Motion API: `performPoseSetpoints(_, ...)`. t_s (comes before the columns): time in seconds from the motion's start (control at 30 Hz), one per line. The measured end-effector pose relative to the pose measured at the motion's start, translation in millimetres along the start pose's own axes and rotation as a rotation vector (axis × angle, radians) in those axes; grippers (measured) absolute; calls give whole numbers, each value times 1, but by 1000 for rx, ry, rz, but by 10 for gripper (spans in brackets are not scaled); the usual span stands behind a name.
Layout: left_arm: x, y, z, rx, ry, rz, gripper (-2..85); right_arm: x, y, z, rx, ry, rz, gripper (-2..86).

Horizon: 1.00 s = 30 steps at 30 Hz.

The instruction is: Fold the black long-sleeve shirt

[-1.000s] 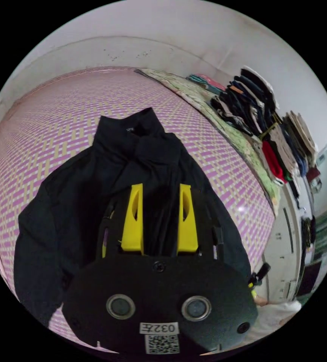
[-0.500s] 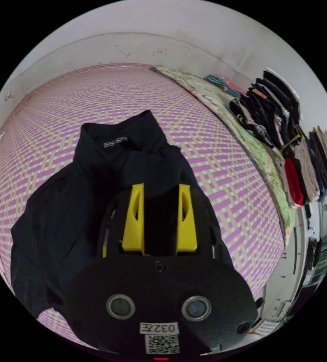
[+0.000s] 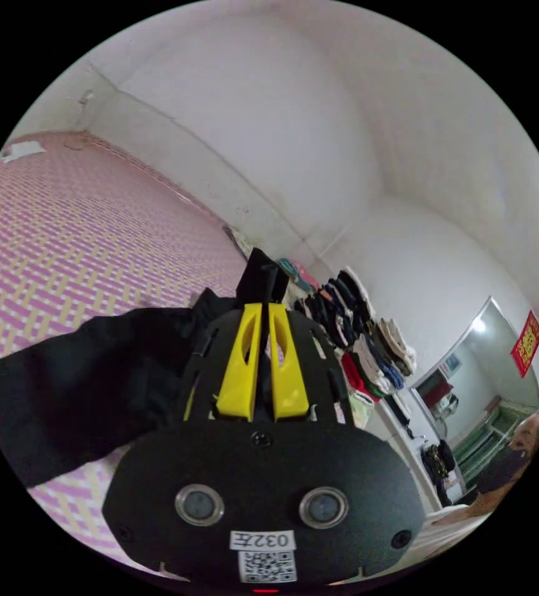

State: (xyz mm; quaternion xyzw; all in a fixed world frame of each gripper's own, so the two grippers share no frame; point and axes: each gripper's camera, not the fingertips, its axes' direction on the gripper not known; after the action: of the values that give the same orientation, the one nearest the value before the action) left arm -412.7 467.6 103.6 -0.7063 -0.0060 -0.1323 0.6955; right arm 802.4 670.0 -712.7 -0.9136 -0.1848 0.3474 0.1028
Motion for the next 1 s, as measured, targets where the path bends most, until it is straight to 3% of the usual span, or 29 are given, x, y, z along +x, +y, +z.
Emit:
performPoseSetpoints(0.2, -42, 90, -143, 321, -73, -150, -17, -6, -3, 6, -17, 12, -13, 109)
performPoseSetpoints(0.33, -61, 156, -185, 454, -196, -218, -16, -9, -4, 7, -20, 33, -7, 110)
performPoseSetpoints(0.4, -84, 173, -187, 405, -267, -241, -16, -8, -5, 7, -22, 52, -5, 112)
performPoseSetpoints(0.5, -117, 173, -171, 280, -198, -259, -12, -8, -9, 0, -11, 80, -12, 115)
performPoseSetpoints(0.73, -116, 173, -161, 288, -121, -163, -5, -12, -16, -18, 15, 169, -69, 134)
performPoseSetpoints(1.0, -121, 171, -143, 217, -101, -160, -14, 0, -30, 24, -132, 144, -230, 140)
